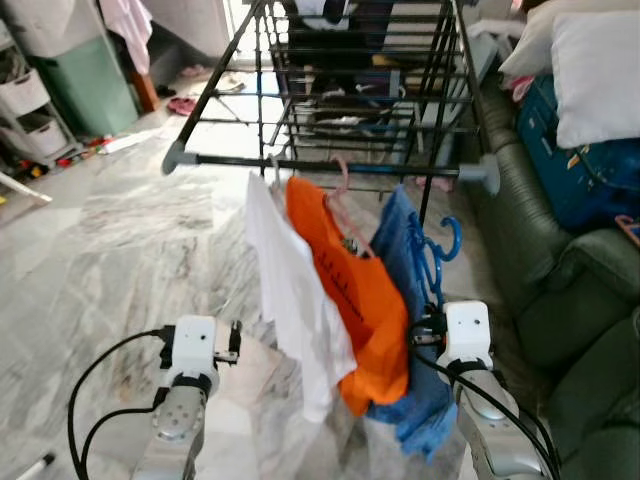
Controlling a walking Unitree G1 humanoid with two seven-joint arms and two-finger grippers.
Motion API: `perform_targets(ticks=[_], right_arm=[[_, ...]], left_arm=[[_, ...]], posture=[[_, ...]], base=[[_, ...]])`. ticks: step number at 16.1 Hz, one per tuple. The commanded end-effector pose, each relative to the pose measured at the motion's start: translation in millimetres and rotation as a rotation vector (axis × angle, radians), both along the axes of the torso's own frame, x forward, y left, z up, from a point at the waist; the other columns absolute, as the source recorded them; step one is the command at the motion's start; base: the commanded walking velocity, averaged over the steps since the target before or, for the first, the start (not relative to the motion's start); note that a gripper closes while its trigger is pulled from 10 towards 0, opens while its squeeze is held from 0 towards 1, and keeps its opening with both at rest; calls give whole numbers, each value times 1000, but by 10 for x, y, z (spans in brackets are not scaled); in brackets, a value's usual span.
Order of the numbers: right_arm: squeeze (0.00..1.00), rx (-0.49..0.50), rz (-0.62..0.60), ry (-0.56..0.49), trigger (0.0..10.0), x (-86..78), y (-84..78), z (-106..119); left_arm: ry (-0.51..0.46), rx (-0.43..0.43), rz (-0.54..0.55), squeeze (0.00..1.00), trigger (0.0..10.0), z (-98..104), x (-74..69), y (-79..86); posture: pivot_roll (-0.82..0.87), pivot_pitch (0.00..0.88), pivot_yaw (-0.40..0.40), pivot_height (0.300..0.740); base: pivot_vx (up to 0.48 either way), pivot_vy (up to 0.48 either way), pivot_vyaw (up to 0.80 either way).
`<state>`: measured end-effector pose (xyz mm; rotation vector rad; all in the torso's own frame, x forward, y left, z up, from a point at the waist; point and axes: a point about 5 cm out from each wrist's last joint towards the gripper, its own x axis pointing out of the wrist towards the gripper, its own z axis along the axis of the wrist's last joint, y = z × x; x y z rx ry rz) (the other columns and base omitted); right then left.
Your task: Hang hanger
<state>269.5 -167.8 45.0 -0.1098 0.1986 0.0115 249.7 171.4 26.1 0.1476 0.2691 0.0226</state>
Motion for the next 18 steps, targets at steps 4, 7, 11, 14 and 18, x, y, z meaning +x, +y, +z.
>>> perform_targets(ticks=[4,7,11,14,18], right_arm=[[0,11,-17,-47,10000,20,-12,84],[0,13,-22,-51,10000,8,-20,90],[0,18,-32,-29,10000,-22,-33,59],[0,4,-32,8,10000,-50,-32,13],[0,43,36,-11,10000,-81,58,48]], left_arm=[[22,8,-4,0,10000,-25,7,22],[24,4,-12,0,10000,-27,18,9],[26,7,-21,0,10000,-24,41,-4],[23,6,-37,0,10000,-22,53,-32],[25,-48,-41,0,10000,-18,81,-47]], posture=[[-68,0,58,740],[-77,0,65,740],[-85,0,74,740],[-94,0,79,740],[-107,0,81,740]], base=[[-308,0,0],[-301,0,0],[-293,0,0],[-286,0,0],[-62,0,0]])
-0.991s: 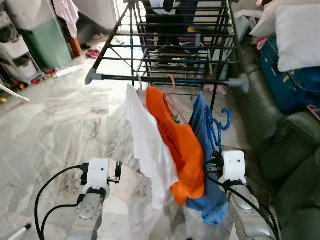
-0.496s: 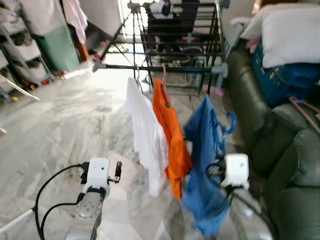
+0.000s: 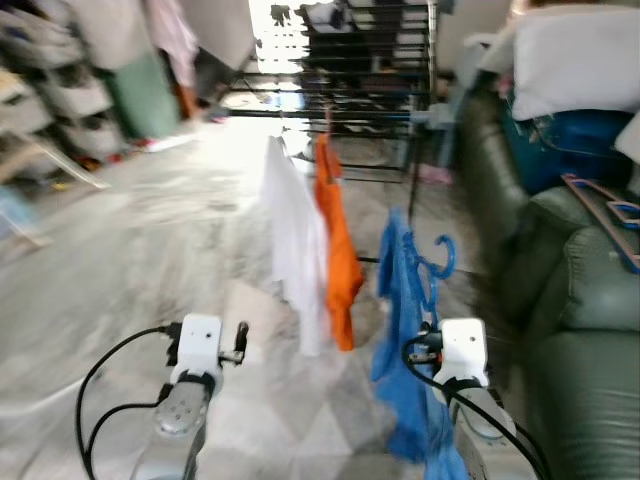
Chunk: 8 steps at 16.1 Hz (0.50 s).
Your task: Hang hanger
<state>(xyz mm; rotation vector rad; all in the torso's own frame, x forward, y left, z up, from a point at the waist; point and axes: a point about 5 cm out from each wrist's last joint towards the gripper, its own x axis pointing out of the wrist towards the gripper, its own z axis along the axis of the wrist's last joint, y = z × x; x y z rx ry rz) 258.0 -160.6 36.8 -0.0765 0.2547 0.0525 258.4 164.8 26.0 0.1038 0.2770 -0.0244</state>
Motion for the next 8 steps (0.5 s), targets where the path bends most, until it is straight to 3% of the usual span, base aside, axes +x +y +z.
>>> perform_targets(ticks=[1,2,4,8], right_arm=[[0,18,11,-75,10000,27,-4,141],[0,25,12,-77,10000,23,-1,148],[0,26,14,-77,10000,16,-7,155],[0,46,27,-79,10000,6,3,164]], left_arm=[[20,-11,6,0,10000,-17,9,20],[20,-14,5,0,10000,-18,18,19],[20,-13,-4,0,10000,-17,27,1],[22,-4,-21,0,10000,-26,39,-25]], posture=[[-110,0,81,740],[-112,0,82,740],[-114,0,84,740],[-118,0,86,740]], base=[[0,0,0],[0,0,0],[0,141,616],[0,424,789]])
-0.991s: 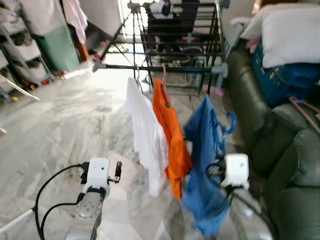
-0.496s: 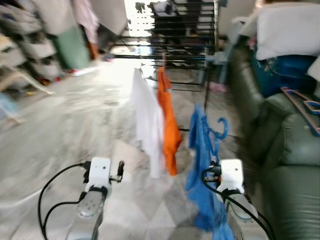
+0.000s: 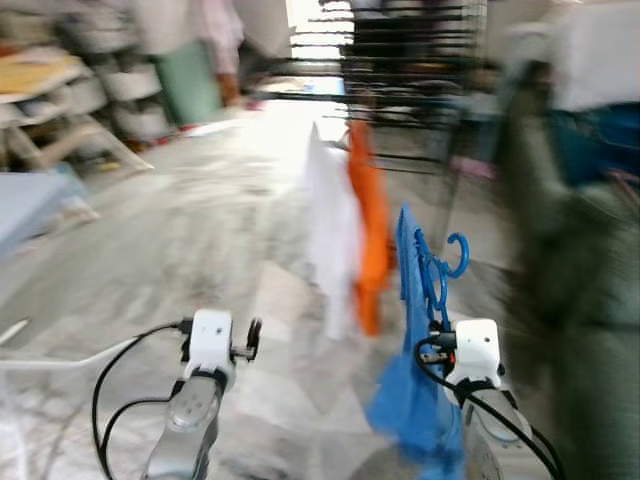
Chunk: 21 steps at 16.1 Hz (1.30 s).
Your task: Hang hanger
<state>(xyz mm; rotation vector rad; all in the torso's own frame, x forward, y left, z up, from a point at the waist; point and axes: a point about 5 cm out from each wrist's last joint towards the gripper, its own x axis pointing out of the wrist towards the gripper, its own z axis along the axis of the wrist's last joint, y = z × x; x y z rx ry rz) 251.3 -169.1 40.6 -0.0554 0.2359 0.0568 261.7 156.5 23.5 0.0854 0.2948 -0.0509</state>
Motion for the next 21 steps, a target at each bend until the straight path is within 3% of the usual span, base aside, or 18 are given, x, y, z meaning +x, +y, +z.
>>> perform_targets(ticks=[1,4,12,17,21], right_arm=[[0,23,43,-67,10000,68,115,134],[0,23,48,-66,10000,69,131,134],[0,33,111,-59,10000,97,202,138],[0,29,176,-58,10000,128,259,146],[0,32,167,-49,10000,185,228,153]], left_arm=[[3,23,-1,0,10000,-4,11,58],[2,32,-4,0,10000,-3,6,56],[12,44,-4,0,10000,-32,-7,41],[14,59,-7,0,10000,-36,-14,43],[-6,58,-28,0,10000,-12,-8,25]], posture=[[-117,0,88,740],[-114,0,88,740],[-109,0,85,740],[-99,0,79,740],[-94,0,75,740]], base=[[0,0,781],[0,0,781],[0,367,781],[0,0,780],[0,0,0]])
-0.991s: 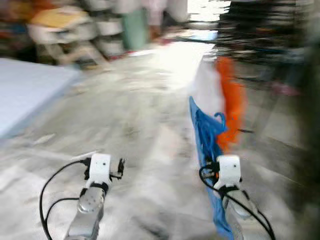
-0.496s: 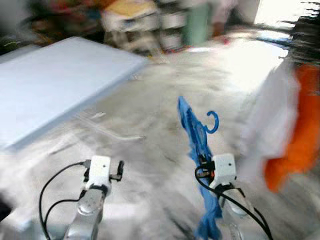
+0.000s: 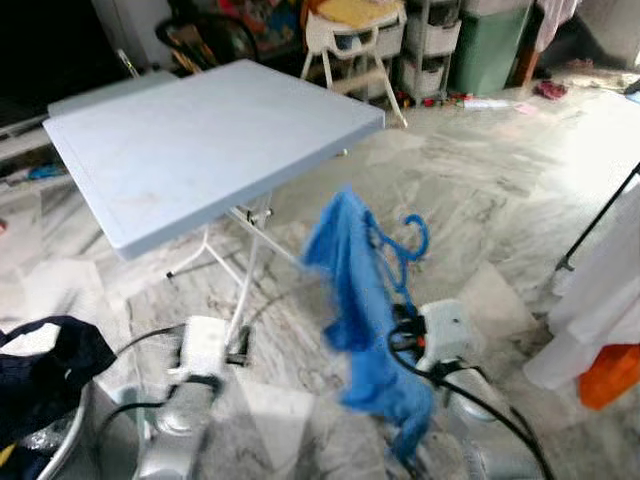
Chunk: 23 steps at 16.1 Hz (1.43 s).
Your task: Hang hanger
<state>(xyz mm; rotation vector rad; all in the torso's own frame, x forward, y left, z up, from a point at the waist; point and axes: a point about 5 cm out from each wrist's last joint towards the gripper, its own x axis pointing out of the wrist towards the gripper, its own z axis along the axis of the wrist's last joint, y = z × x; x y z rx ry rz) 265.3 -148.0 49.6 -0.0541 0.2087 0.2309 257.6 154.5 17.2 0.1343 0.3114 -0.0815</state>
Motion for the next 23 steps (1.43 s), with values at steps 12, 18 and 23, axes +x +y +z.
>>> perform_targets(ticks=[12,18,23], right_arm=[[0,-2,89,-38,10000,6,131,69],[0,-4,126,-18,10000,-3,212,54],[0,-36,170,-53,10000,-8,260,63]], left_arm=[[-34,-28,-56,0,10000,65,35,-39],[-21,-66,-57,0,10000,43,7,-60],[-11,-75,-52,0,10000,33,17,-55]], posture=[[-95,0,69,740],[-89,0,60,740],[-89,0,58,740]], base=[[0,-229,313],[0,-54,0],[0,0,0]])
